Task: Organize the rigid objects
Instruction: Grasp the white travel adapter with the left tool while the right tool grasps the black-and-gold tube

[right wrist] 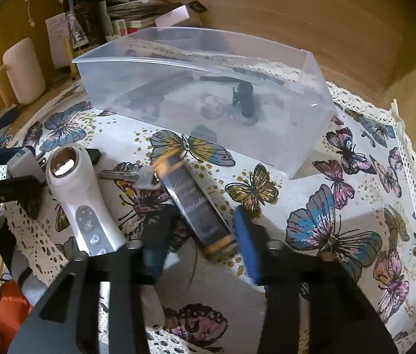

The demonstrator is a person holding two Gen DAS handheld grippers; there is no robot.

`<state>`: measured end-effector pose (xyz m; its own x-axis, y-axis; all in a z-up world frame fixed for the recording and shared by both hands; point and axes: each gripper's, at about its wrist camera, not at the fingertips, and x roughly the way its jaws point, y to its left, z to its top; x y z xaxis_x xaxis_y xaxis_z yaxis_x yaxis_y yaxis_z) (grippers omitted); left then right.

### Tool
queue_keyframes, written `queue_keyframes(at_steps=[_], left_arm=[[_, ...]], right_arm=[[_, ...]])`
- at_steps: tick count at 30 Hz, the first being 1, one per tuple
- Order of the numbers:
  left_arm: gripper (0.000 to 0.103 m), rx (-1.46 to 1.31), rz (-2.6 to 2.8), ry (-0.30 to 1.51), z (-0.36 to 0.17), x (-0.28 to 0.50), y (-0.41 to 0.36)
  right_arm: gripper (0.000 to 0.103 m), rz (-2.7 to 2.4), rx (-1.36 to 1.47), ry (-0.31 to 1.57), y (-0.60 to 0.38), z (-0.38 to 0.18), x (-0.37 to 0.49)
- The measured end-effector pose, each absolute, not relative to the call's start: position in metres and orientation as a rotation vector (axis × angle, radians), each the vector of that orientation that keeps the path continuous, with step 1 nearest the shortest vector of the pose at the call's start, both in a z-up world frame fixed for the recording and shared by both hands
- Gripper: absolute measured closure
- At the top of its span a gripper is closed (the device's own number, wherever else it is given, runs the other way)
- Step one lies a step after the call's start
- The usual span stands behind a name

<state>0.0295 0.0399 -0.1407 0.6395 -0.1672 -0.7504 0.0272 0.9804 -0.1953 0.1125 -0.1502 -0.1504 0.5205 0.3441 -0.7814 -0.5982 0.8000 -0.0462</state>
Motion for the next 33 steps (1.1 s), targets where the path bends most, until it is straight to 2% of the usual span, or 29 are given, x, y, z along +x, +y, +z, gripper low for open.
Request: queue_keyframes(at_steps=[4, 9, 12, 14, 27, 30, 31, 33], left_arm=[[0.052, -0.169, -0.109, 0.870, -0.140, 0.031, 0.036], [0.052, -0.196, -0.112, 0.875, -0.138, 0.030, 0.043], [0.053, -0.214, -0.107, 0.868, -0.136, 0.028, 0.049], [0.053, -0.225, -0.103, 0.860, -0.133, 0.027, 0.052], [0.054, -0.297, -0.119, 0.861, -0.140, 0.030, 0.062], [0.059, -0.305, -0.113, 0.862, -0.141, 0.032, 0.061], [0.060, -0.309, -0.108, 0.860, -0.140, 0.033, 0.061], [0.062, -0.313, -0.099, 0.852, -0.138, 0.034, 0.062]], right_arm=[[0.082, 0.573, -0.345, 0.847, -0.150, -0.149, 0.108], [0.082, 0.581, -0.326, 0.866, -0.154, -0.148, 0.109], [0.078, 0.590, -0.320, 0.878, -0.152, -0.148, 0.112], [0.070, 0.594, -0.318, 0.877, -0.149, -0.148, 0.115], [0.069, 0.589, -0.284, 0.891, -0.140, -0.150, 0.131], [0.075, 0.585, -0.297, 0.879, -0.135, -0.151, 0.131], [0.083, 0.583, -0.301, 0.874, -0.134, -0.151, 0.131], [0.083, 0.580, -0.307, 0.865, -0.133, -0.150, 0.130]])
